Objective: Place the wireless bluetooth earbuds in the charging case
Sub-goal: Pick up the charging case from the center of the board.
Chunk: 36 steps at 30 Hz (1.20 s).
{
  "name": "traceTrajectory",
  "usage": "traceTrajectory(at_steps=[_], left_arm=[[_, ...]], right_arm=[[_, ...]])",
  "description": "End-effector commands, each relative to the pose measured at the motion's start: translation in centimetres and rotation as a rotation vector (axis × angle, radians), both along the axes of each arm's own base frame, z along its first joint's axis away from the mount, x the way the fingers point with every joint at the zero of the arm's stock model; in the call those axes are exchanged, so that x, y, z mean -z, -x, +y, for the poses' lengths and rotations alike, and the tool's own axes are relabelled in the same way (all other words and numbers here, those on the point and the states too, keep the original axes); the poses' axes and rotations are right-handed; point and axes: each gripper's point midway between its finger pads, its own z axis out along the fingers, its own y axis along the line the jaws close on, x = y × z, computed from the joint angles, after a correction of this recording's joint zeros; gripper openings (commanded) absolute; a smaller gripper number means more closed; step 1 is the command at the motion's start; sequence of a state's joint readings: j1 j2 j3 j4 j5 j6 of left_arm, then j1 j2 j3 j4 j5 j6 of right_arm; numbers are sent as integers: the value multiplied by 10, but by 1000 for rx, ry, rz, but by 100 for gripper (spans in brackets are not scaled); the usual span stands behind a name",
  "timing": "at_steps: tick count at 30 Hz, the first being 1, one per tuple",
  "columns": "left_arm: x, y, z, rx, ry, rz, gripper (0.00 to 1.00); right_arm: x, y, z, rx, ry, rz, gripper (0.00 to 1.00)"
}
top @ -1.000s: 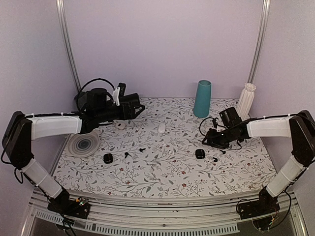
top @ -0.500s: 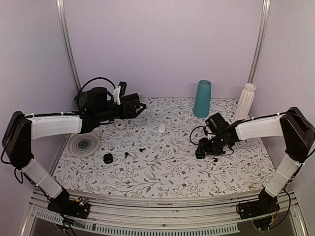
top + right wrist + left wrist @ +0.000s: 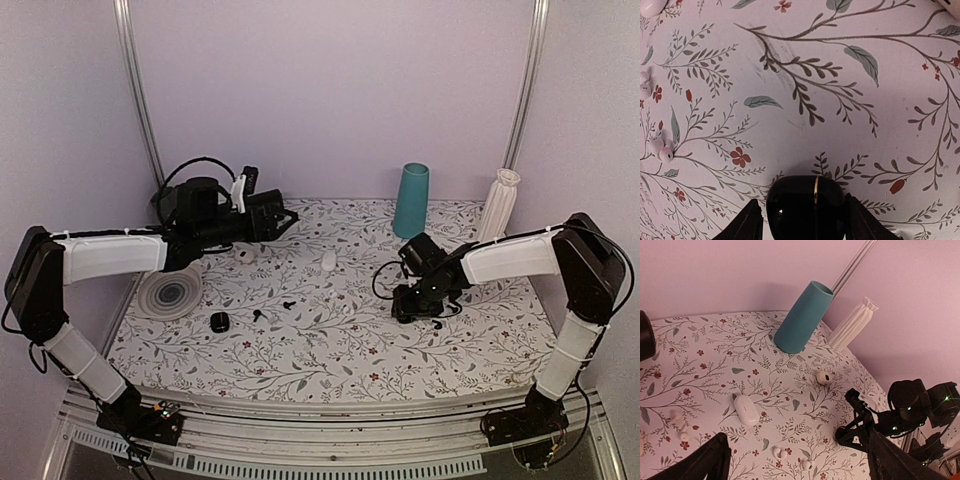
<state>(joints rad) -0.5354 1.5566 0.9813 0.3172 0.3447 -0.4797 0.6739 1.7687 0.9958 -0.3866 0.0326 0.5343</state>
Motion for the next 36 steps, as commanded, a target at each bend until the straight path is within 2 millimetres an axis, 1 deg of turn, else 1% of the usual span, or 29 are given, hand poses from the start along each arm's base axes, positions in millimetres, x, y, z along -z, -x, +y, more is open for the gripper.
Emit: traceTrajectory(at_steps=[1, 5, 10, 13, 15, 17, 22, 26, 29, 36], left_arm=[[-4, 0, -11, 23, 16, 9, 96], [3, 1, -15, 40, 24, 45, 96], [18, 4, -26, 83, 53, 126, 94], [27, 7, -34, 118, 73, 182, 92], [36, 10, -40, 137, 80, 226, 90], [44, 13, -46, 166, 88, 270, 88], [60, 23, -68, 257, 96, 367, 84], [64, 31, -86, 335, 91, 411, 78], [67, 36, -96, 383, 87, 440, 74], [72, 51, -110, 461, 84, 485, 65]], right_arm=[[6, -1, 1, -12, 91, -10, 55], [6, 2, 1, -27, 135, -18, 52], [2, 1, 2, -42, 131, -39, 41], [-8, -4, 12, -72, 82, -78, 35], [-21, -7, 21, -95, 33, -123, 32], [-37, -12, 30, -129, -25, -179, 31], [-87, -17, 60, -282, -165, -346, 31], [-116, -15, 78, -390, -192, -460, 31], [-131, -11, 90, -462, -184, -533, 32], [-158, -7, 106, -539, -165, -653, 32]])
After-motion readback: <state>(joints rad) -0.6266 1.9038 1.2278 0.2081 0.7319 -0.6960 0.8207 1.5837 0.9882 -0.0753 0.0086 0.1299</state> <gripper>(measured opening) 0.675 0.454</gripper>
